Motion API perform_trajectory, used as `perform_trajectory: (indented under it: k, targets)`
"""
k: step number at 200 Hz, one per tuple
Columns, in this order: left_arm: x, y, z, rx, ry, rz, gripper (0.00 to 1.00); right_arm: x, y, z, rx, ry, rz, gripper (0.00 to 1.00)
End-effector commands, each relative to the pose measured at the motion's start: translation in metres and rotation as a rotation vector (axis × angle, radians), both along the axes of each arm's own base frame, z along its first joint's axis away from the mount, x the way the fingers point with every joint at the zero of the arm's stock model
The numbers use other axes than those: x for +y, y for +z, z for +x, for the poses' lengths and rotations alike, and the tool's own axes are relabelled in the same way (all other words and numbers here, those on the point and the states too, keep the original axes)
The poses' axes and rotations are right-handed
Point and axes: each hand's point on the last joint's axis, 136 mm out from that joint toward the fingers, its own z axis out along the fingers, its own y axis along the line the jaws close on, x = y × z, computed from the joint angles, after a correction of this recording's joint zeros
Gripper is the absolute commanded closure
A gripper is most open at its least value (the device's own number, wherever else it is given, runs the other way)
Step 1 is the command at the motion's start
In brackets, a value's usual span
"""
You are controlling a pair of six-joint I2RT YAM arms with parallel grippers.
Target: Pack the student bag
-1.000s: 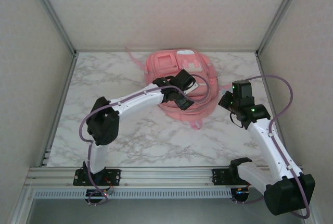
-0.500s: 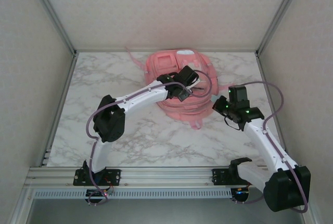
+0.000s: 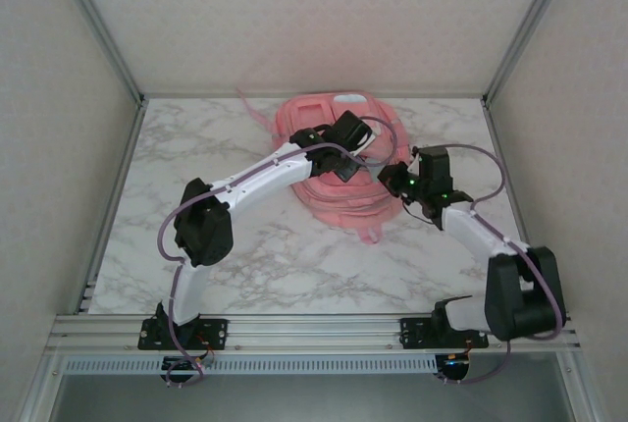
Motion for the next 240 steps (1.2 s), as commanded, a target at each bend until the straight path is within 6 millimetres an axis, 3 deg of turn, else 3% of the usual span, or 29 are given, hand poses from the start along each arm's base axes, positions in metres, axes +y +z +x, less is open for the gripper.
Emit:
perform_trajectory:
  k: [1,23,68,93,112,139,163,204,240]
  targets:
    - [-0.005,0.045,-0.011,0.012,0.009,-0.140,1.00,0.019,0.024,0.022,-0.086,0.042,0.134,1.00]
    - [-0.010,0.052,-0.015,0.033,0.019,-0.193,1.00,0.031,0.021,0.029,-0.070,0.062,0.163,1.00]
    - [-0.018,0.069,-0.015,0.042,0.022,-0.259,1.00,0.089,0.051,0.026,-0.153,0.222,0.233,1.00]
    - [-0.011,0.071,-0.007,0.022,0.066,-0.250,1.00,0.104,0.067,0.018,-0.175,0.281,0.263,1.00]
    - [0.002,0.068,0.006,0.019,0.137,-0.249,1.00,0.099,0.069,0.004,-0.162,0.297,0.253,1.00]
    - [0.019,0.066,0.022,0.045,0.217,-0.279,1.00,0.081,0.053,-0.025,-0.117,0.292,0.154,1.00]
    - [0.023,0.071,0.026,0.036,0.227,-0.288,1.00,0.055,0.020,-0.044,-0.008,0.225,0.055,1.00]
    - [0.022,0.079,0.023,0.032,0.214,-0.304,1.00,0.030,-0.040,-0.046,0.226,0.117,0.052,1.00]
    - [0.022,0.080,0.018,0.043,0.207,-0.305,1.00,0.023,-0.057,-0.035,0.303,0.049,0.040,1.00]
